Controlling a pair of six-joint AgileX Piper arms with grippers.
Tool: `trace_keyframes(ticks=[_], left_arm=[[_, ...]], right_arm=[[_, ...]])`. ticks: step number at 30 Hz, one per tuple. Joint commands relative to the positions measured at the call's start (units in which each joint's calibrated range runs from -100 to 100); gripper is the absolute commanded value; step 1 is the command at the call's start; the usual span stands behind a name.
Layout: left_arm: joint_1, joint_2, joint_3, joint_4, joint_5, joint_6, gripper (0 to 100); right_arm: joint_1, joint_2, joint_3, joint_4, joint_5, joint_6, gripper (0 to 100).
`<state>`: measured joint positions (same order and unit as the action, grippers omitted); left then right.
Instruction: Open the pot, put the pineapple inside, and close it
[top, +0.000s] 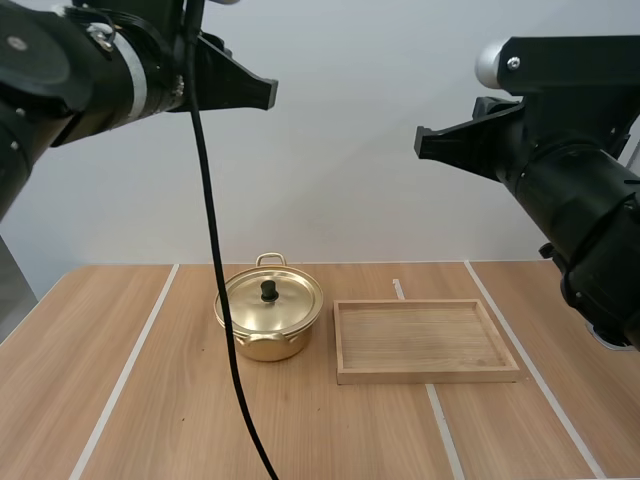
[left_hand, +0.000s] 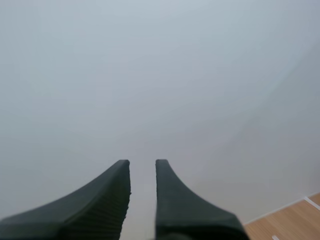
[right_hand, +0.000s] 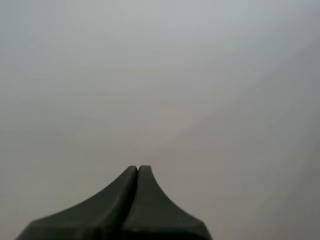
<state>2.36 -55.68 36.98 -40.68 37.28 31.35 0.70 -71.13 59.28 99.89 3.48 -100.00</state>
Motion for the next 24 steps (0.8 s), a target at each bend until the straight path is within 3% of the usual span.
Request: trace_keyframes(ticks=[1,14,19,24], left_arm=[[0.01,-5.34,3.54,1.01,-6.79,-0.81,0],[0.01,-26.15,20.75,2.05,-4.13,-2.22,0],[0.01,-30.45,21.8,6.69,6.81,-1.69,0],[0.01,-31.98,21.8,6.69,5.78,-1.69,0]], right_arm=[[-0.2,-1.88,-0.69,0.11,2.34,0.57,0],[-0.2,-12.51,2.83,0.11,-0.15,0.89,0],[-0.2,-16.45,8.26,0.11,-4.87,0.89,0],[-0.2,-18.74,13.73,0.11,-4.65,0.89,0]])
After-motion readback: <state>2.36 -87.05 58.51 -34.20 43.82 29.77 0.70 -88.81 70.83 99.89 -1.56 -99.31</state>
